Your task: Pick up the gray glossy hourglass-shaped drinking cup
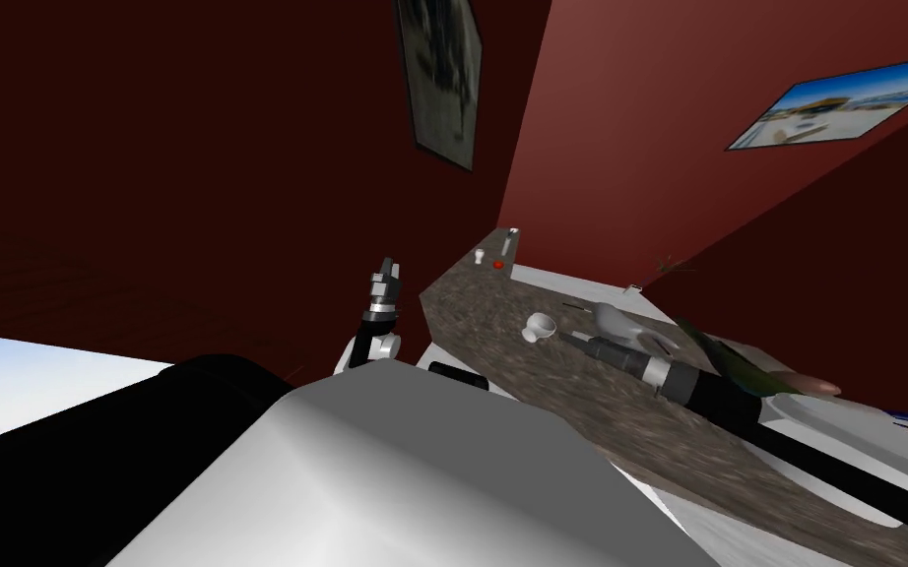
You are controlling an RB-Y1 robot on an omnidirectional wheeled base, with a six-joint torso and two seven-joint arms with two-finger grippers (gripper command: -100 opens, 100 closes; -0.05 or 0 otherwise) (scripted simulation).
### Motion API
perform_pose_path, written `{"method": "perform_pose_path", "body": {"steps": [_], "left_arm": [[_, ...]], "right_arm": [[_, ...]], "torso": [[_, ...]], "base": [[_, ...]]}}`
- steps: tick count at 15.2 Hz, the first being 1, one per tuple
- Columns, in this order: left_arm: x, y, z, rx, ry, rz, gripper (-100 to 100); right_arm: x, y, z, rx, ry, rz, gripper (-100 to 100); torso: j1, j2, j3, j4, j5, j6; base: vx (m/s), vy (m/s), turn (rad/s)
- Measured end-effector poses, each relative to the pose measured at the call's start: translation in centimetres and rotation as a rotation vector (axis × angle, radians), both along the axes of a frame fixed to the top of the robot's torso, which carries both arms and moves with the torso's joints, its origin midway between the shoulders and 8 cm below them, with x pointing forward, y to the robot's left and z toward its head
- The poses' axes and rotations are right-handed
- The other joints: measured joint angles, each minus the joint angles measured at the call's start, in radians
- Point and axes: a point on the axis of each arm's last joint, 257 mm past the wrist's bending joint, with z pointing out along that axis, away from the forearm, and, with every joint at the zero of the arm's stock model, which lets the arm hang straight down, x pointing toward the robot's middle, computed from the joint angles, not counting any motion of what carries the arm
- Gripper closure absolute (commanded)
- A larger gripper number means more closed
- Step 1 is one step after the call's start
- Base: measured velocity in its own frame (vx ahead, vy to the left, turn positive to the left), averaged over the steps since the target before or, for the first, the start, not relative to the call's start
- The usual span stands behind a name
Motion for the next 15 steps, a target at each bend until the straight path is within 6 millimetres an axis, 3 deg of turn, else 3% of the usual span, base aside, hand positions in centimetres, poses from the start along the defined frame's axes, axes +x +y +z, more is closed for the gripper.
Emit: {"method": "perform_pose_path", "body": {"steps": [15], "left_arm": [[0.0, 0.0, 0.0, 0.000, 0.000, 0.000, 0]], "right_arm": [[-0.9, -6.2, -2.1, -0.347, 0.182, 0.077, -100]], "torso": [[0.002, 0.000, 0.000, 0.000, 0.000, -0.001]], "base": [[0.028, 0.022, 0.104]]}}
